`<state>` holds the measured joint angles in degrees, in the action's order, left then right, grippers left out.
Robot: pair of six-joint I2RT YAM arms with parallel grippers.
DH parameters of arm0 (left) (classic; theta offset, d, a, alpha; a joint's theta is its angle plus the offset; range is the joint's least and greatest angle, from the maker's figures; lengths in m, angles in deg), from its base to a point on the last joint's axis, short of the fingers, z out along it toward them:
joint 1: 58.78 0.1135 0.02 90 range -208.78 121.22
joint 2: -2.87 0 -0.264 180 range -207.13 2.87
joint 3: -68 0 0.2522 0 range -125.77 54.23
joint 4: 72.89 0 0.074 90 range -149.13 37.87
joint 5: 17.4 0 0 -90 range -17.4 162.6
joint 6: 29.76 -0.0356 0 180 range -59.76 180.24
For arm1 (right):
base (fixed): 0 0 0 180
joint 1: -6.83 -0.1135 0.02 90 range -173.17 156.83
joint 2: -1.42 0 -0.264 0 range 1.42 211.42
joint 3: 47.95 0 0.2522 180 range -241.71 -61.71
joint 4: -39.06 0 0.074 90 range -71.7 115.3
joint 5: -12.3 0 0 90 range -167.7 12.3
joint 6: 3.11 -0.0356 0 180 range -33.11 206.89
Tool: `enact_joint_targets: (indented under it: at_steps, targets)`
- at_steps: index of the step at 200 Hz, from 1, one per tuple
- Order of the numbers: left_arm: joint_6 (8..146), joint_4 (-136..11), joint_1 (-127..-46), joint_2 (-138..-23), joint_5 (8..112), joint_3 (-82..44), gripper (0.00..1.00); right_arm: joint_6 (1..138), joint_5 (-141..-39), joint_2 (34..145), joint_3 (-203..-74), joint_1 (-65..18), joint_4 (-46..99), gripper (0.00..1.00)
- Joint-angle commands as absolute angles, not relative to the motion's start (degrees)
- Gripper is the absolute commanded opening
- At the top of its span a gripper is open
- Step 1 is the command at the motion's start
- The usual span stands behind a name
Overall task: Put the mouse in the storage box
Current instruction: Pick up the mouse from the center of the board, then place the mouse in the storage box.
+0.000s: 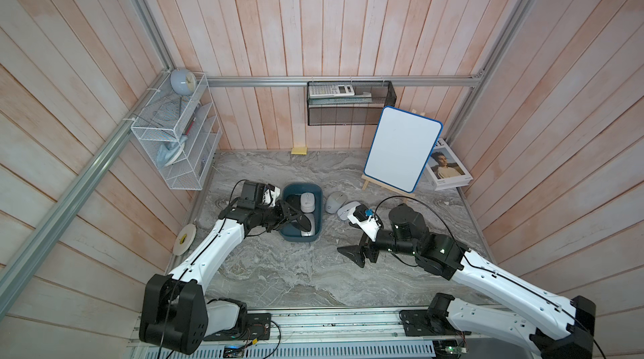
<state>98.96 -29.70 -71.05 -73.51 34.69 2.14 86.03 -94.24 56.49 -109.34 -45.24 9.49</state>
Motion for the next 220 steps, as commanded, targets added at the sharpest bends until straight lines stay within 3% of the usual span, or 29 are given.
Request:
enact_joint_targets:
  at_steps: [1,136,154,220]
  targets:
    - [92.87,-26.22,-69.92,-76.74,36.27,-1.38,0.03,85.13,-94.0,56.23,-108.91,-45.07,10.71,0.98]
    - [75.81,-11.55,-68.84,-93.46,38.79,-13.97,0.02,84.51,-93.14,56.48,-108.11,-45.08,12.45,0.98]
    - [75.18,-11.02,-68.71,-95.24,38.73,-14.55,0.08,84.34,-93.01,57.07,-108.02,-45.09,12.59,0.98]
    - [74.38,-9.82,-68.09,-99.16,38.54,-16.15,0.12,83.85,-93.88,59.05,-107.82,-45.02,13.56,0.98]
